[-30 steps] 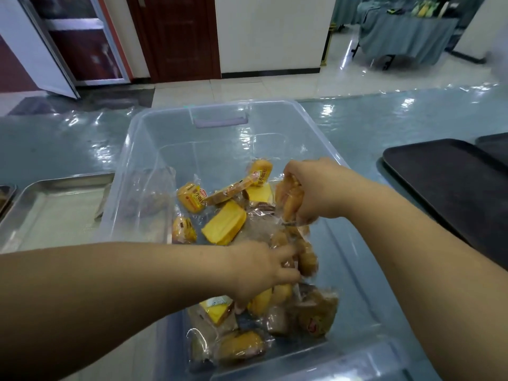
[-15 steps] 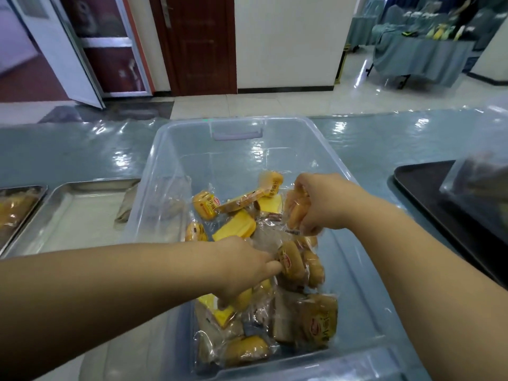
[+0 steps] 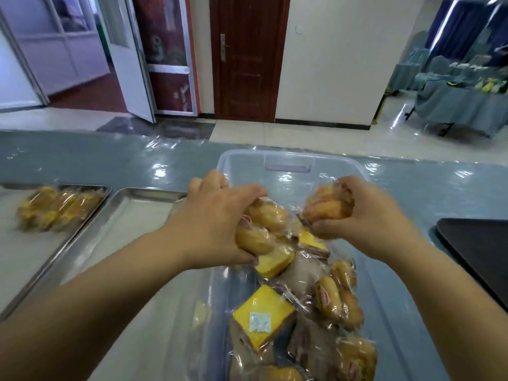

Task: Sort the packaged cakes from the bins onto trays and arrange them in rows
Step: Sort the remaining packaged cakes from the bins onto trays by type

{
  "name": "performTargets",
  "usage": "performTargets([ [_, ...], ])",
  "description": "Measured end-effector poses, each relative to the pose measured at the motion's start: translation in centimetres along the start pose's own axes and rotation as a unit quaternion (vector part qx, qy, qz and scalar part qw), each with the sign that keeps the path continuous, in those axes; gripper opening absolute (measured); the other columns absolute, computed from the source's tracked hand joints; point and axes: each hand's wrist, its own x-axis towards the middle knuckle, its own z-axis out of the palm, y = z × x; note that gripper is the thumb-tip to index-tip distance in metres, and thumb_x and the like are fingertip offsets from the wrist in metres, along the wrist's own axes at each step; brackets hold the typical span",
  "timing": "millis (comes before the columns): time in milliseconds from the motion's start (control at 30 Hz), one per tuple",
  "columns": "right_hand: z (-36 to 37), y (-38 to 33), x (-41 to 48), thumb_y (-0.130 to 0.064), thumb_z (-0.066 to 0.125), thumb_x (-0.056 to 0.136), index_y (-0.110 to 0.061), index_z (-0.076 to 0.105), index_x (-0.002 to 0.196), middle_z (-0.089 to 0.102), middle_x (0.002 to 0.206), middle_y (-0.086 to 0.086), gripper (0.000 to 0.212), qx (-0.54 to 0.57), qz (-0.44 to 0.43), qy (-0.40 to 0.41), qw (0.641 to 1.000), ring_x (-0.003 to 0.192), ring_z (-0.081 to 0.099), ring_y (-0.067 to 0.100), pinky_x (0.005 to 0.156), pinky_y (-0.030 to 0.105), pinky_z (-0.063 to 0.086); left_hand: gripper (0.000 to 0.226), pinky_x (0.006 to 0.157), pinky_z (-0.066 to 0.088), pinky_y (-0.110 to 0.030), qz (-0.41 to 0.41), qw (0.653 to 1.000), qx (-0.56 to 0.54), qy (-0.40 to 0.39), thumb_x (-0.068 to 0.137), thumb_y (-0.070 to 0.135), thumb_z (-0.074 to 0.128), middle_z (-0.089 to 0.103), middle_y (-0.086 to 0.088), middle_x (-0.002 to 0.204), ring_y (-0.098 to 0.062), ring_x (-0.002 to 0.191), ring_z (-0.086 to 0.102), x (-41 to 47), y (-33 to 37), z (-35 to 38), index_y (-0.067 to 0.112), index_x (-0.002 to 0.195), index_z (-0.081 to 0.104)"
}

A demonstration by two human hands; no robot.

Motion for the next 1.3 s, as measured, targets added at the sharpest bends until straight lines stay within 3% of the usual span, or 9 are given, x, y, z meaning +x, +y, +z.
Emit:
performTargets([
  [267, 3.4, -9.9, -3.1, -0.037, 0.085, 0.06, -0.033, 0.048, 0.117, 0.056, 0.099, -0.013, 0.069, 0.094, -0.012, 0.099, 0.991, 0.086, 0.056, 0.006, 0.067, 0.022, 0.043, 0.083, 0.084, 0.03, -0.025, -0.081, 0.962, -0.23, 0.124, 0.046, 0.058, 0.083, 0.03, 0.012, 0.113, -0.005, 0.107, 0.027, -6.2, -8.6, -3.4, 0.056, 0.101, 0.021],
  [367, 7.1, -15.4, -4.5, -0.043, 0.085, 0.056, -0.032, 0.049, 0.117, 0.059, 0.105, -0.007, 0.072, 0.142, -0.005, 0.117, 0.983, 0.091, 0.059, 0.013, 0.075, 0.031, 0.05, 0.072, 0.065, 0.039, -0.002, -0.088, 0.914, -0.367, 0.147, 0.047, 0.04, 0.09, 0.054, 0.03, 0.1, 0.014, 0.091, 0.052, -9.9, -13.3, -4.2, 0.045, 0.098, 0.038],
  [433, 9.9, -19.3, -5.1, -0.043, 0.085, 0.053, -0.03, 0.05, 0.117, 0.06, 0.102, -0.01, 0.073, 0.184, -0.004, 0.122, 0.975, 0.087, 0.061, 0.007, 0.072, 0.024, 0.051, 0.069, 0.061, 0.039, 0.002, -0.107, 0.896, -0.404, 0.154, 0.048, 0.037, 0.091, 0.055, 0.041, 0.092, 0.025, 0.083, 0.05, -12.5, -16.6, -4.1, 0.041, 0.096, 0.041],
  [500, 13.0, -22.9, -5.5, -0.037, 0.087, 0.054, -0.037, 0.049, 0.106, 0.058, 0.094, -0.015, 0.065, 0.244, -0.006, 0.099, 0.965, 0.079, 0.062, -0.002, 0.063, 0.012, 0.049, 0.074, 0.058, 0.043, -0.002, -0.141, 0.879, -0.431, 0.148, 0.048, 0.037, 0.091, 0.058, 0.028, 0.097, 0.021, 0.082, 0.054, -15.1, -19.8, -3.4, 0.038, 0.104, 0.042],
  [600, 17.9, -26.7, -5.4, -0.032, 0.09, 0.05, -0.039, 0.048, 0.103, 0.061, 0.095, -0.013, 0.067, 0.292, -0.004, 0.052, 0.955, 0.081, 0.064, -0.001, 0.067, 0.018, 0.053, 0.085, 0.056, 0.05, -0.01, -0.202, 0.835, -0.494, 0.134, 0.051, 0.024, 0.091, 0.059, 0.015, 0.107, 0.005, 0.082, 0.065, -18.5, -24.4, -1.7, 0.03, 0.121, 0.042],
  [767, 25.5, -29.6, -4.1, -0.004, 0.09, 0.053, -0.033, 0.049, 0.094, 0.06, 0.094, -0.015, 0.064, 0.321, 0.002, -0.031, 0.947, 0.074, 0.059, -0.016, 0.058, 0.004, 0.045, 0.098, 0.078, 0.058, -0.037, -0.309, 0.791, -0.514, 0.122, 0.041, 0.035, 0.093, 0.062, 0.01, 0.111, -0.014, 0.092, 0.068, -23.2, -30.9, 1.5, 0.038, 0.124, 0.041],
  [967, 33.7, -30.5, -1.9, -0.026, 0.091, 0.048, -0.028, 0.049, 0.113, 0.052, 0.114, -0.005, 0.078, 0.269, 0.017, -0.139, 0.953, 0.095, 0.058, 0.007, 0.071, 0.016, 0.048, 0.085, 0.072, 0.05, -0.024, -0.412, 0.76, -0.488, 0.116, 0.052, 0.024, 0.092, 0.062, 0.009, 0.105, -0.008, 0.089, 0.064, -27.6, -36.1, 5.6, 0.029, 0.122, 0.043],
  [1100, 37.4, -33.1, -1.1, -0.021, 0.089, 0.056, -0.03, 0.044, 0.113, 0.039, 0.113, -0.012, 0.074, 0.256, 0.023, -0.182, 0.949, 0.093, 0.05, 0.001, 0.069, 0.011, 0.041, 0.081, 0.071, 0.049, -0.025, -0.46, 0.744, -0.471, 0.113, 0.051, 0.025, 0.092, 0.062, 0.008, 0.101, -0.01, 0.09, 0.063, -30.3, -39.9, 6.8, 0.03, 0.117, 0.044],
  [1300, 42.1, -39.2, -0.6, -0.035, 0.09, 0.054, -0.03, 0.05, 0.12, 0.056, 0.114, -0.01, 0.078, 0.256, 0.019, -0.202, 0.945, 0.096, 0.057, 0.006, 0.076, 0.022, 0.048, 0.102, 0.081, 0.049, -0.032, -0.484, 0.732, -0.466, 0.113, 0.053, 0.029, 0.091, 0.053, 0.006, 0.114, -0.018, 0.098, 0.056, -34.1, -46.8, 6.7, 0.033, 0.134, 0.028],
])
